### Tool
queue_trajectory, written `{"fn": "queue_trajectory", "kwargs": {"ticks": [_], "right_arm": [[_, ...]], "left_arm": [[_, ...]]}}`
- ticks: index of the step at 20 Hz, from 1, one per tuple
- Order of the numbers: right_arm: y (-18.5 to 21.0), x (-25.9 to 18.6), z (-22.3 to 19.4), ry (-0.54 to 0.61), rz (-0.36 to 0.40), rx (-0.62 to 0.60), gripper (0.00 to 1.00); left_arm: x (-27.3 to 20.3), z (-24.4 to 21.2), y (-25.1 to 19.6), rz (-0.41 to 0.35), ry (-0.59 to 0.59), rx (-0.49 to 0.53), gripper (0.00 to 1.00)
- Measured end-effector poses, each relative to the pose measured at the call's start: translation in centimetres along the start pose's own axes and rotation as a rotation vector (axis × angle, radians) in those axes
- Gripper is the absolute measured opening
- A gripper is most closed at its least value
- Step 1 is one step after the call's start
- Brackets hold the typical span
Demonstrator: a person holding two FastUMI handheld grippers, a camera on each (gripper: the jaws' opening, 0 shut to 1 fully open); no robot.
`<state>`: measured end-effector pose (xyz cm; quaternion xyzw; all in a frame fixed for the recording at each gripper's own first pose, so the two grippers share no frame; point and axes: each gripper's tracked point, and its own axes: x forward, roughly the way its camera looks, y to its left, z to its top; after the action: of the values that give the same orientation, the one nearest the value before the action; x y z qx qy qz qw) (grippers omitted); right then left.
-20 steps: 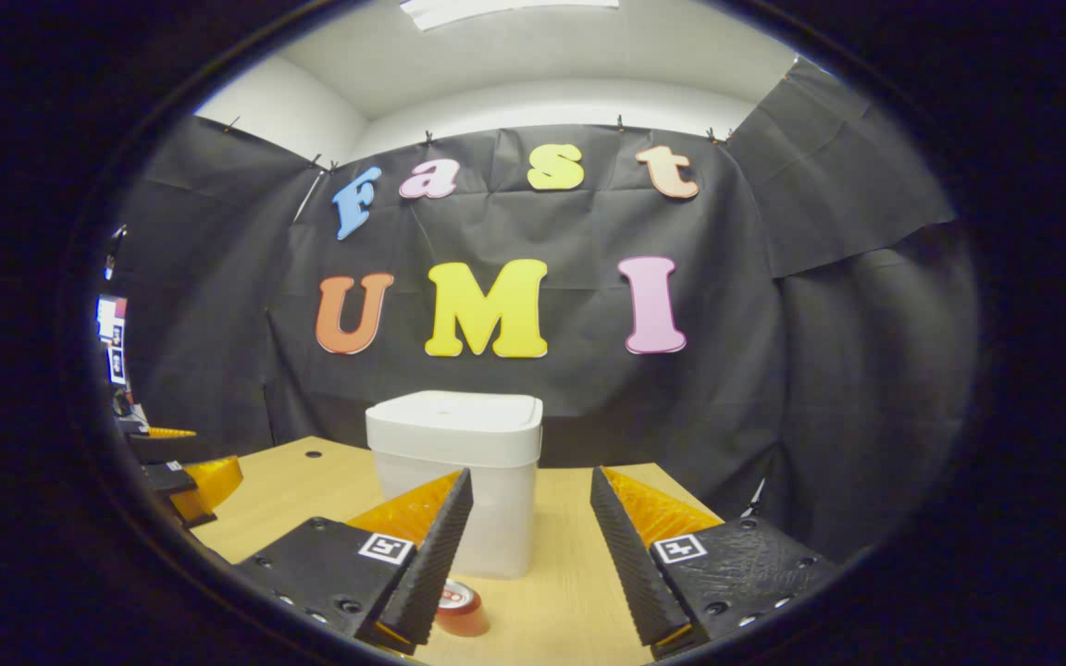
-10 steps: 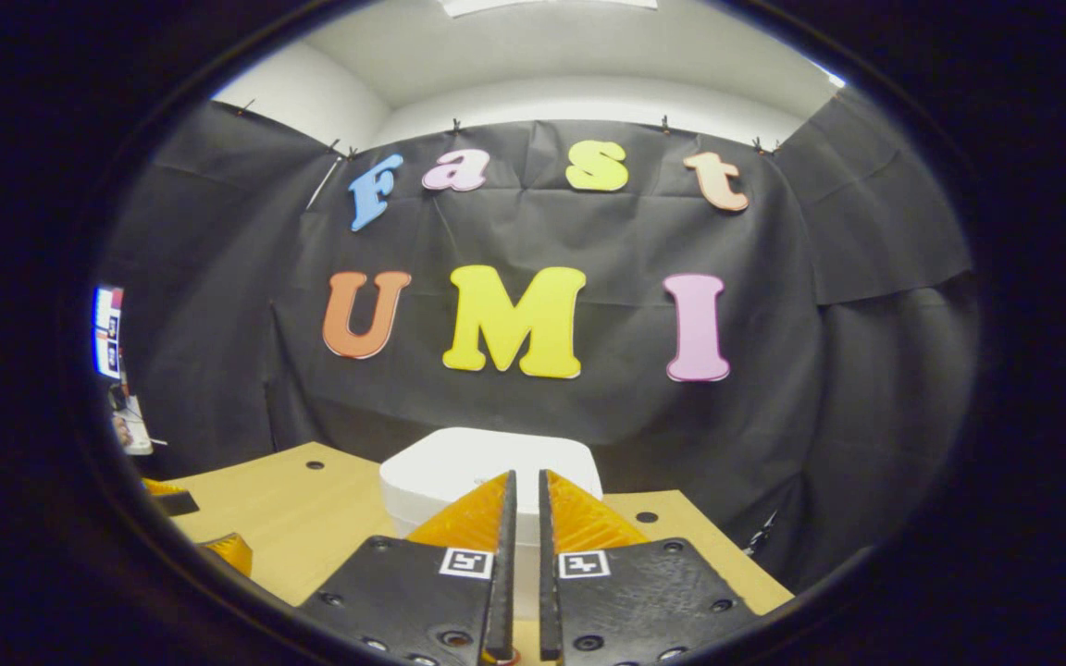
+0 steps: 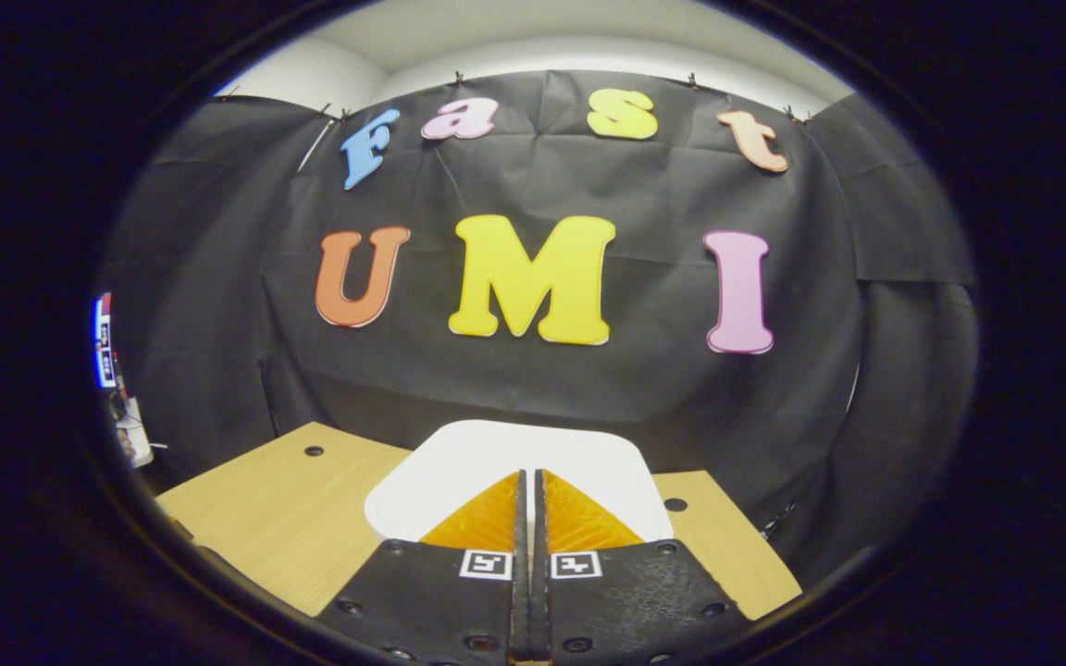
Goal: Press the lid of the desktop garbage bin to open it, pick up the crumpled paper on the desktop and throw it into the bin, then pick up the pop can on the desktop and drop it into the bin, and finally close the garbage bin lid.
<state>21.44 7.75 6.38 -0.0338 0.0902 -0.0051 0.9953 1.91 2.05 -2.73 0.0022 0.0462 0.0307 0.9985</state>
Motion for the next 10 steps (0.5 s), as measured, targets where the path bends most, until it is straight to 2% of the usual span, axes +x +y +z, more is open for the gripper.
{"fn": "queue_trajectory", "kwargs": {"ticks": [1, 7, 10], "right_arm": [[0.1, 0.4, -1.0, 0.038, 0.005, 0.012, 0.00], [0.0, 0.3, -2.2, 0.089, 0.017, 0.036, 0.01], [0.1, 0.1, -1.7, 0.052, -0.005, 0.020, 0.01]], "left_arm": [[0.1, -0.1, 0.1, 0.000, 0.001, -0.001, 0.99], [0.3, -0.4, 0.1, -0.001, 0.009, -0.011, 0.99], [0.3, -0.5, -0.5, -0.008, 0.006, 0.003, 0.99]]}}
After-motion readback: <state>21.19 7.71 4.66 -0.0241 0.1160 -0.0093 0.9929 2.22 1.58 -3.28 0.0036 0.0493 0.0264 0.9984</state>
